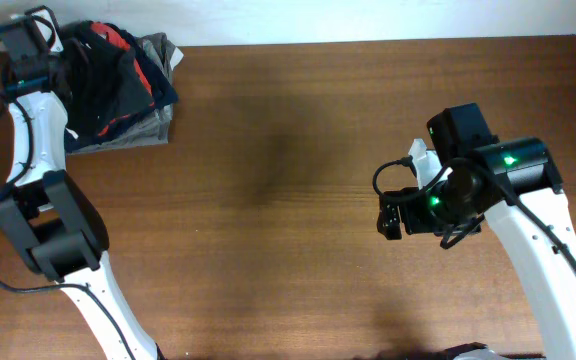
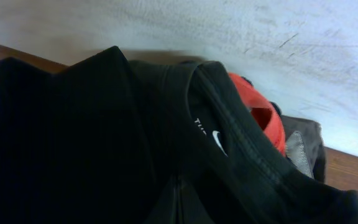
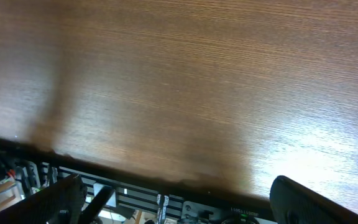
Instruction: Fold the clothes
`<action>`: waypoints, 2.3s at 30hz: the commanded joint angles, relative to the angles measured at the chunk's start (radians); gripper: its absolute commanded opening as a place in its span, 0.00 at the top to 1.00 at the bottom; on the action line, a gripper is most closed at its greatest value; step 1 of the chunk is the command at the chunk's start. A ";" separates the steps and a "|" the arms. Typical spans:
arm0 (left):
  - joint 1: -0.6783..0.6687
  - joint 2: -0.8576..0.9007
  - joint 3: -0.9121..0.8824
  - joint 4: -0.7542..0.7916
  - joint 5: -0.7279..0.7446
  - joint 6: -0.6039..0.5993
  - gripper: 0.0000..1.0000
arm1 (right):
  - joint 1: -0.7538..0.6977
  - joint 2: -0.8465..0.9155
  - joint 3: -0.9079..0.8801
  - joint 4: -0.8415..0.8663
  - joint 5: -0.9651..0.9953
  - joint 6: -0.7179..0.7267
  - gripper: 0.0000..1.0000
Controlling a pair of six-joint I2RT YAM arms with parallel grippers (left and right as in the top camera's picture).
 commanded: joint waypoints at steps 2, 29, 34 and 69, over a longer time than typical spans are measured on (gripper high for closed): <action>0.005 0.010 0.030 0.035 -0.031 0.018 1.00 | -0.007 -0.009 0.017 -0.002 0.034 0.003 0.01; -0.080 -0.013 0.222 0.064 -0.005 0.008 1.00 | -0.007 -0.008 0.017 -0.011 0.029 0.004 0.01; -0.051 -0.067 0.222 -0.008 -0.060 0.019 0.99 | -0.007 -0.008 0.017 -0.011 0.030 0.003 0.01; 0.009 -0.046 0.309 -0.108 0.110 0.029 0.01 | -0.007 -0.008 0.017 0.003 0.030 0.035 0.01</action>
